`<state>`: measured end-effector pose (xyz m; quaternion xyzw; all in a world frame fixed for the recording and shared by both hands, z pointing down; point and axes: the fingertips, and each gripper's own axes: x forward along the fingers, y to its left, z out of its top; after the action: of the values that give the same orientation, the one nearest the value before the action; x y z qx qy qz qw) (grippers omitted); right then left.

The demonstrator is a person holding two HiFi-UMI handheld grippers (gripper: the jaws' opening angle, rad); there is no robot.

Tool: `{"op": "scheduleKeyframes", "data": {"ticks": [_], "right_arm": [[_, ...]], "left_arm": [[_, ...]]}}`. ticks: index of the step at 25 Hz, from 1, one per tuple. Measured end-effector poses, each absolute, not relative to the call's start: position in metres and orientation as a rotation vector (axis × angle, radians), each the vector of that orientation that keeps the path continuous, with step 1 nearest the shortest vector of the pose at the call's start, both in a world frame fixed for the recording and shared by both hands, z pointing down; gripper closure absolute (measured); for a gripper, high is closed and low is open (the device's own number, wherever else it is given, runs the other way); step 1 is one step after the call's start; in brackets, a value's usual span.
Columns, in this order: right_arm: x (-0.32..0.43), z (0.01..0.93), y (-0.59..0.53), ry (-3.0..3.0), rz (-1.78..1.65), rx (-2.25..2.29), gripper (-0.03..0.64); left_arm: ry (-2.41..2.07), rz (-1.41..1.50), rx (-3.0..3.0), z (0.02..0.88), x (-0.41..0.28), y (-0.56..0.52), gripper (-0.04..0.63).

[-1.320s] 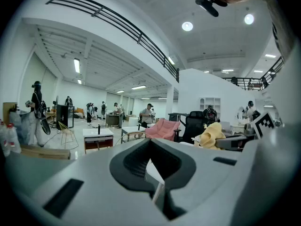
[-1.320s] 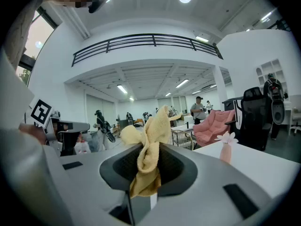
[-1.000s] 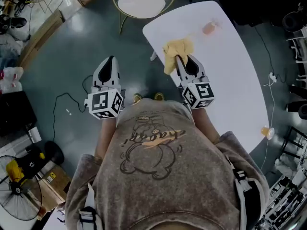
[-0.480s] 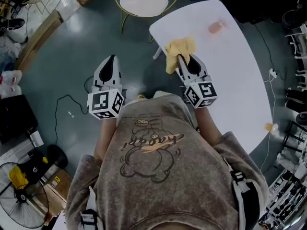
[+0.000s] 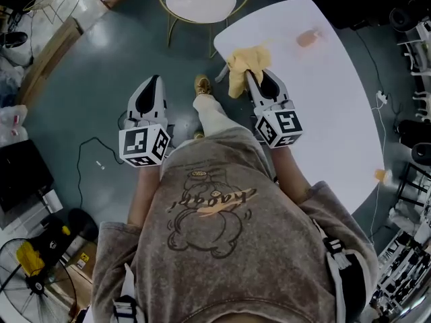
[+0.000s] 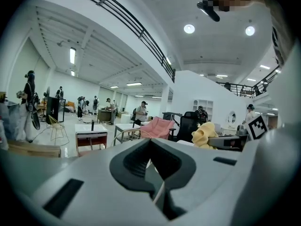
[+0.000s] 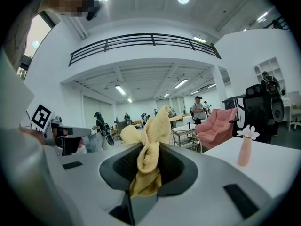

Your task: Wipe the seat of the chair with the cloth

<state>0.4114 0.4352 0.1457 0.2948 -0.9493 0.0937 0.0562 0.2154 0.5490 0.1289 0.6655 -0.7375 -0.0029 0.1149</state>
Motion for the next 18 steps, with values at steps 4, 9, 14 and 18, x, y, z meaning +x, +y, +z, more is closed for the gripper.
{"op": "scheduleKeyframes", "data": {"ticks": [4,9,14,18], "right_arm": [[0.397,0.149,0.416,-2.875,0.254,0.896,0.514],[0.375,0.162,0.383,-2.845,0.250,0.891,0.514],[0.336,0.167,0.341,-2.825,0.280,0.920,0.514],[0.308,0.160,0.299,-2.821,0.285,0.933,0.514]], "left_arm": [[-2.152,-0.001,1.954,0.137,0.201,0.531,0.586],[-2.152,0.005,1.945,0.141,0.172,0.499,0.586],[-2.151,0.002,1.931,0.139,0.121,0.458,0.586],[-2.139,0.006,1.948,0.132,0.092,0.410,0.586]]}}
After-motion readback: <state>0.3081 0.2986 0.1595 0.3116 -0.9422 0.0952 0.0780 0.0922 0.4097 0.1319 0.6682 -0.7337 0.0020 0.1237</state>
